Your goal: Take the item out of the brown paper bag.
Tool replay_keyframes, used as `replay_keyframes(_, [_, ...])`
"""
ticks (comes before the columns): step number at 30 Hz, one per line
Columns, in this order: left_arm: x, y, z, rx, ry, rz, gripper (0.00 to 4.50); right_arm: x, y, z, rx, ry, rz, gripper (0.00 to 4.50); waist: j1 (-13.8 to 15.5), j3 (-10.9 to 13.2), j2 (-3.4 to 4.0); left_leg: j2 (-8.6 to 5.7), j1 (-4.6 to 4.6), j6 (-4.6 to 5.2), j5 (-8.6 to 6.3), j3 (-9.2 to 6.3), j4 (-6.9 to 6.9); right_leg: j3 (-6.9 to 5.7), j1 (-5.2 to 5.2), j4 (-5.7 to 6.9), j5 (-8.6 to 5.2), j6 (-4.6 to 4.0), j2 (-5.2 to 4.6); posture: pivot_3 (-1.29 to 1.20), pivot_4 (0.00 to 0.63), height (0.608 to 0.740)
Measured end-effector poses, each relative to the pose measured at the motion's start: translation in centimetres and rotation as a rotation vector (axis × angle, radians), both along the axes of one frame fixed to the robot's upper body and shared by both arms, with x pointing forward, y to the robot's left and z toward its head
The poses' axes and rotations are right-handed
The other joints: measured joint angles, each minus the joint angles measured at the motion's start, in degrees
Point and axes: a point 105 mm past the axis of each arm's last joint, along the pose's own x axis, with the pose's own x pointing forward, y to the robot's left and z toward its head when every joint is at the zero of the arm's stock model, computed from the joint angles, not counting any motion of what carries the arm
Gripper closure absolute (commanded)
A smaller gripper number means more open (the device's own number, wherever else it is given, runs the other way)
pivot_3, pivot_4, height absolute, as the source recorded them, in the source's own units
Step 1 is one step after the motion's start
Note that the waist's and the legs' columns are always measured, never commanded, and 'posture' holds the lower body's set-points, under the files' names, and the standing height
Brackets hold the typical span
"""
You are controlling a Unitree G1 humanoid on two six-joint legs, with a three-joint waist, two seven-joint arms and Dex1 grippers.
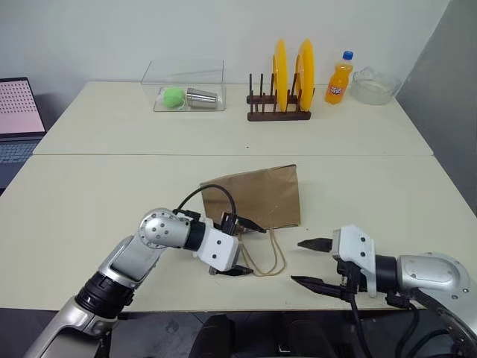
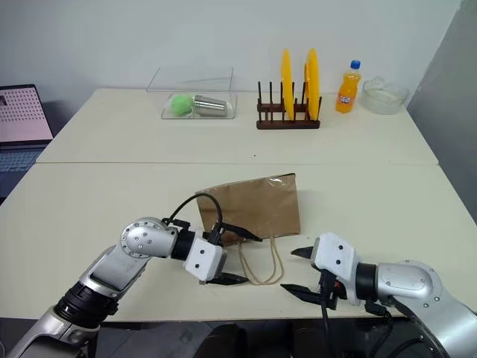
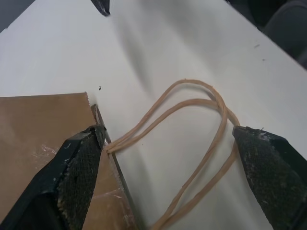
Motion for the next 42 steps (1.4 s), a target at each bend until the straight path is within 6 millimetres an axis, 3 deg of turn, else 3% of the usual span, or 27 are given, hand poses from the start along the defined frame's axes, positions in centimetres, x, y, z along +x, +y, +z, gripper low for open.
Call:
replay_keyframes(8, [0.7,-0.4,-1.7,0.041,-0.041,-0.048,0.00,-0.7,-0.3,0.1,-0.001,0.032,-0.018,1.19,0.0,0.0,-0.02,0.00,0.01,0.00,0.00,-0.01,0.00,-0.01,0.04,-0.01,0.00,0.00,0.00,0.00,0.150,0.740])
replay_keyframes(21, [1.2,-1.6,-2.1,0.016,-0.090,-0.095,0.00,-0.8,-0.4,0.5,0.015,0.047,-0.045,1.19,0.1,-0.1,-0.02,-0.01,0.23,0.01,0.00,-0.16,0.01,-0.15,0.43,-0.22,0.03,0.07,0.00,0.00,0.150,0.740])
replay_keyframes(26, [1.2,-1.7,-2.6,0.014,-0.073,-0.089,1.06,-0.7,-0.5,0.5,0.008,0.046,-0.055,1.15,0.1,-0.2,0.10,0.00,0.24,0.03,0.00,-0.27,0.01,-0.26,0.61,-0.53,0.15,0.26,0.00,0.00,0.150,0.740])
replay_keyframes(36, [1.4,-1.3,-3.4,0.040,-0.047,-0.070,4.28,-0.7,-0.4,0.6,0.005,0.043,-0.044,1.15,0.1,-0.1,0.10,0.00,0.20,0.08,-0.03,-0.26,0.00,-0.25,0.61,-0.63,0.16,0.28,0.00,0.00,0.150,0.740])
replay_keyframes(37, [1.4,-1.4,-3.4,0.038,-0.043,-0.067,4.48,-0.8,-0.3,0.5,-0.001,0.042,-0.035,1.15,0.1,-0.1,0.10,0.00,0.20,0.08,-0.03,-0.27,0.01,-0.26,0.61,-0.63,0.16,0.28,0.00,0.00,0.150,0.740])
replay_keyframes(40, [1.6,-1.6,-3.1,0.008,-0.011,-0.036,4.48,-1.0,-0.1,0.2,-0.037,0.035,-0.002,1.15,0.1,-0.1,0.10,0.00,0.17,0.09,-0.04,-0.28,0.01,-0.27,0.61,-0.65,0.16,0.28,0.00,0.00,0.150,0.740])
replay_keyframes(42, [2.3,-2.4,-1.7,-0.089,0.005,0.024,4.48,-1.3,-0.2,-0.5,-0.108,0.008,0.035,1.15,0.1,-0.1,0.10,0.00,0.15,0.10,-0.04,-0.28,0.02,-0.28,0.60,-0.67,0.16,0.28,-0.01,0.00,0.150,0.740])
